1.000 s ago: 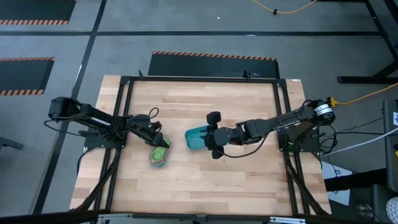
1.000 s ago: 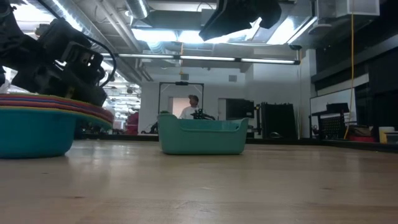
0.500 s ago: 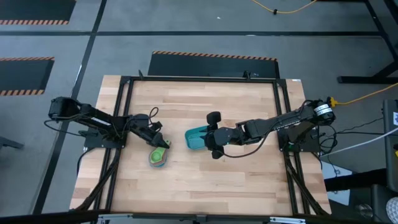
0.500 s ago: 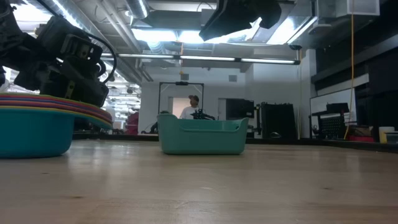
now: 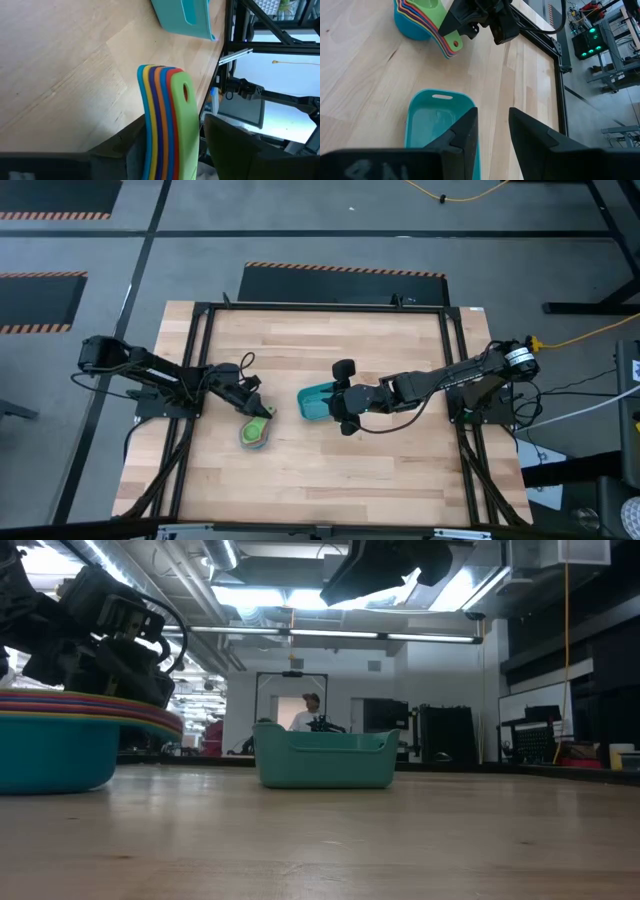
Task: Nest measuring cups in basket
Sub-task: Put the stacked measuring cups into the green bin, then return to Home Position
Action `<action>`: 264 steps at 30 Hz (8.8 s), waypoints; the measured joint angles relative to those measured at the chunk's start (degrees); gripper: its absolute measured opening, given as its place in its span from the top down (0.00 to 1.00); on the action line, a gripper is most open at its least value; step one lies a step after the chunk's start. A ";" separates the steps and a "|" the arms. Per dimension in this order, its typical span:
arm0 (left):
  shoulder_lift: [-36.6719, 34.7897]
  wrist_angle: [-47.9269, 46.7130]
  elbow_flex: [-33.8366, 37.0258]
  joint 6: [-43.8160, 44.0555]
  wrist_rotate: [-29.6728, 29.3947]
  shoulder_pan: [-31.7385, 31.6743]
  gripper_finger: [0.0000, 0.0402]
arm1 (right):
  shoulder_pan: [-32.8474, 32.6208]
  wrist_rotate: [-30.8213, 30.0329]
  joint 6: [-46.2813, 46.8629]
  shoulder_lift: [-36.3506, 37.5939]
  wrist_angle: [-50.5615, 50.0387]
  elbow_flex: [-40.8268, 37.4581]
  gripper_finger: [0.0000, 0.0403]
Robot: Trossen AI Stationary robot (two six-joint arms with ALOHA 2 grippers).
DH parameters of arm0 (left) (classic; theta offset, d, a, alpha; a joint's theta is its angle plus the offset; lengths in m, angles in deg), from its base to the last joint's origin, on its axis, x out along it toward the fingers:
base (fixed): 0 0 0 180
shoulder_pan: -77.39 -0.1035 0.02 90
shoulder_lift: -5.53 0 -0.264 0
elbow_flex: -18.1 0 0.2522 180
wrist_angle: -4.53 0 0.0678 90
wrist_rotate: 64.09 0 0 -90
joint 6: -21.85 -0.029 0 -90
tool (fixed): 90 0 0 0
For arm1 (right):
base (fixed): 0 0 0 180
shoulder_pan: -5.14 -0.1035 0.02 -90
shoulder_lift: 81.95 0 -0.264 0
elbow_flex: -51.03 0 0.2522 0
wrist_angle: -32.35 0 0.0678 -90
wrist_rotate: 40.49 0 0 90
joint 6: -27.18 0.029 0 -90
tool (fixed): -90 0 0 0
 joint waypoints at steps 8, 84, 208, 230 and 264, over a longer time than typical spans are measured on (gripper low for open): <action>-0.02 0.02 0.00 -0.31 -0.17 0.02 0.62 | 0.00 0.00 0.00 0.00 0.00 0.00 0.71; 15.12 6.39 -31.92 -9.49 -19.01 -0.05 0.73 | 1.33 9.96 4.08 3.87 -18.05 0.04 0.71; 43.25 42.03 -26.64 -10.91 -19.91 -5.49 0.64 | 1.33 9.18 8.86 12.04 -26.60 -0.03 0.71; 38.83 47.36 -26.67 -37.74 -14.47 -10.89 0.65 | 1.32 9.11 10.60 12.04 -26.58 -0.03 0.71; -21.38 -9.98 -26.67 -66.56 -16.11 -10.37 0.65 | 1.33 8.94 10.56 12.02 -11.10 -0.03 0.71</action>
